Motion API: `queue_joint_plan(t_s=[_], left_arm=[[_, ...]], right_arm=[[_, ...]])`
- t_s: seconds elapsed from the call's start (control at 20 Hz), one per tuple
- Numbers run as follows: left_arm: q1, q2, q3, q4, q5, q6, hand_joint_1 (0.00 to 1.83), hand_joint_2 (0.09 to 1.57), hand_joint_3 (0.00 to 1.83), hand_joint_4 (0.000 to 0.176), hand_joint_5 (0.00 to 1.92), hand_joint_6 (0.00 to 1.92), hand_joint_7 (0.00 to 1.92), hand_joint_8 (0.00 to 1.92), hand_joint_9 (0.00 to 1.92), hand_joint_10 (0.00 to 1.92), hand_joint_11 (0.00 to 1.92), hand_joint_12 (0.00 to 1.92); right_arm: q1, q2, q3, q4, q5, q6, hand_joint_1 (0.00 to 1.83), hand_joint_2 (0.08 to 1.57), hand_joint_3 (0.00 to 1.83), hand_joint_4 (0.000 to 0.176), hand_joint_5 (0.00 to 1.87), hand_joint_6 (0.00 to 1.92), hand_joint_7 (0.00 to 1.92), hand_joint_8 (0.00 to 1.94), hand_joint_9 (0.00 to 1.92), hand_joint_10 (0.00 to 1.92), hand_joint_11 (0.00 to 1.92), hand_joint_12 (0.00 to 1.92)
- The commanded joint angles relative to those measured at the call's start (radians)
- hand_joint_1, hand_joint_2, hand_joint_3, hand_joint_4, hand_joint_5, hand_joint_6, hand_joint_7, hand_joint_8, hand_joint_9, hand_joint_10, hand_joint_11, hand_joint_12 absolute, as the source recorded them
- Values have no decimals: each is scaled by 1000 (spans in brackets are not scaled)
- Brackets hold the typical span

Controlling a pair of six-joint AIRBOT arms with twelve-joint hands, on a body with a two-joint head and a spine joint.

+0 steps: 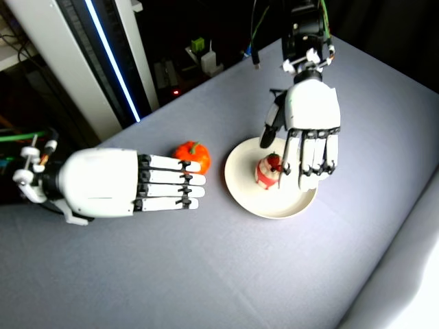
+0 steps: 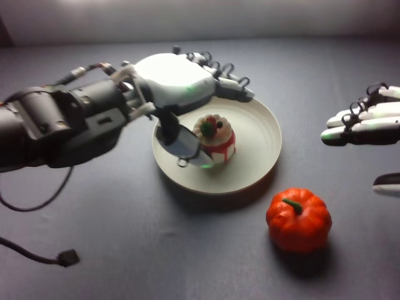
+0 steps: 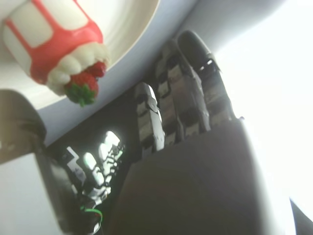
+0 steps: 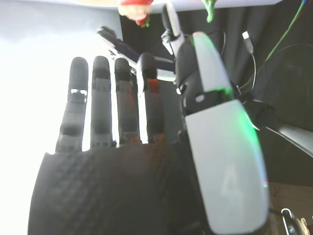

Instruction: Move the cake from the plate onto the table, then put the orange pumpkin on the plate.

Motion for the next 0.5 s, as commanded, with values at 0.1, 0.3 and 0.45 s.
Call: queue_joint_plan(t_s=[0.1,0.3,0.45], left_arm=[[-10,-11,12,7,-62,1,1019,900,0,71,559,1,643,3,638,140,274,1174],[-6,-29,26,7,-53,-2,1095,968,0,0,788,2,949,10,740,649,389,1507],[-4,-33,37,2,-46,-2,1253,1034,25,0,1378,172,964,795,935,236,478,1232]], right_arm=[[13,-1,9,35,109,7,1009,1256,0,0,472,3,399,4,431,19,23,1210],[13,-1,10,35,109,15,1011,1249,0,0,485,1,405,2,437,7,83,1126],[13,-1,11,35,109,17,970,1240,1,0,482,0,415,1,434,2,3,1141]])
